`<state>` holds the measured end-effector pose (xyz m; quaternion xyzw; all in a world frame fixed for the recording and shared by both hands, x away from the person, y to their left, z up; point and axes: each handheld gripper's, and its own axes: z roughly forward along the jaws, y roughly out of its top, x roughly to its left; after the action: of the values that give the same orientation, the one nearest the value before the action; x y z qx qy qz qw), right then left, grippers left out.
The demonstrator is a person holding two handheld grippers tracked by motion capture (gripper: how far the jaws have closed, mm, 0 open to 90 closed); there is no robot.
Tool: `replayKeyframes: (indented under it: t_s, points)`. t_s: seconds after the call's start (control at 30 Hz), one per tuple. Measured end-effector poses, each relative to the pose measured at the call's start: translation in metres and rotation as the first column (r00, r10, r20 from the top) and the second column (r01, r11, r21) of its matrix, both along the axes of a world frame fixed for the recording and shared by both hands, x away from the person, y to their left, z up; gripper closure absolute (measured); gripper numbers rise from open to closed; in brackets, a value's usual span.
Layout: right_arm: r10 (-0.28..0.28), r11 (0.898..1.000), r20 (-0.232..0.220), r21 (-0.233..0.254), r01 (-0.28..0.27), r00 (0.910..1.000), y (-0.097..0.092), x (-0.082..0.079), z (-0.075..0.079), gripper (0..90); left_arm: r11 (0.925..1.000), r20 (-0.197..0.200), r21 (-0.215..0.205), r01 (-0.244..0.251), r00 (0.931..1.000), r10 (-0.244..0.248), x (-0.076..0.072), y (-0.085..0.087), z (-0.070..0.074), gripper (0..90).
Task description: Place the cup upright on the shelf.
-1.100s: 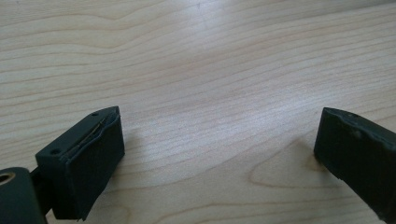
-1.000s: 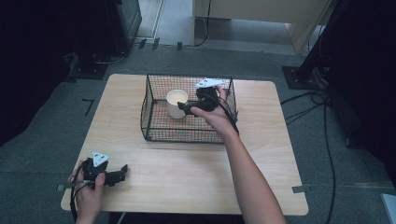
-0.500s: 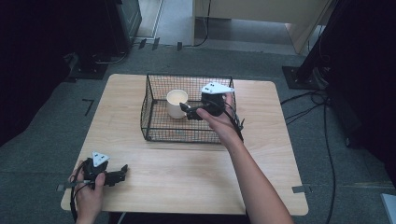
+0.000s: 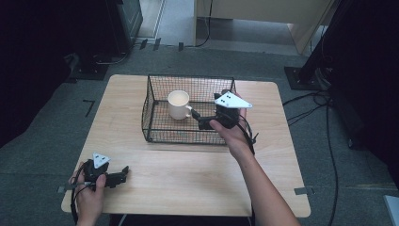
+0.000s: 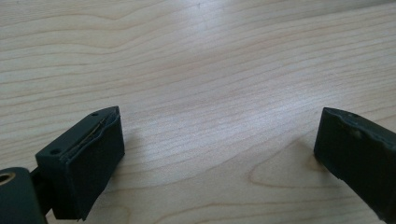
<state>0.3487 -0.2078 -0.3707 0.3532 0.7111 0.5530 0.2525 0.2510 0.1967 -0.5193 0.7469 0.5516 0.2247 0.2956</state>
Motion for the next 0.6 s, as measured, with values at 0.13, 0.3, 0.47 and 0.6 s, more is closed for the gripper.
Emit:
replayKeyframes:
  t_s: [0.13,0.3,0.47,0.6]
  points:
    - [-0.004,1.0,0.015,-0.009,0.004,0.9999,-0.006,-0.01,-0.001,0.0,1.0,0.0,0.0,0.0,1.0,0.0,0.0,0.0,0.0,2.1]
    - [-0.018,1.0,0.01,-0.01,0.018,0.9998,-0.018,-0.02,-0.007,0.0,1.0,0.0,0.0,0.0,1.0,0.0,0.0,0.0,0.0,2.1]
    - [-0.039,0.999,-0.002,-0.014,0.039,0.9993,-0.03,-0.028,-0.015,0.0,1.0,0.0,0.0,0.0,1.0,0.0,0.0,0.0,0.0,2.1]
    - [-0.057,0.998,-0.012,0.0,0.057,0.9983,-0.041,-0.034,-0.019,0.0,1.0,0.0,0.0,0.0,1.0,0.0,0.0,0.0,0.0,2.1]
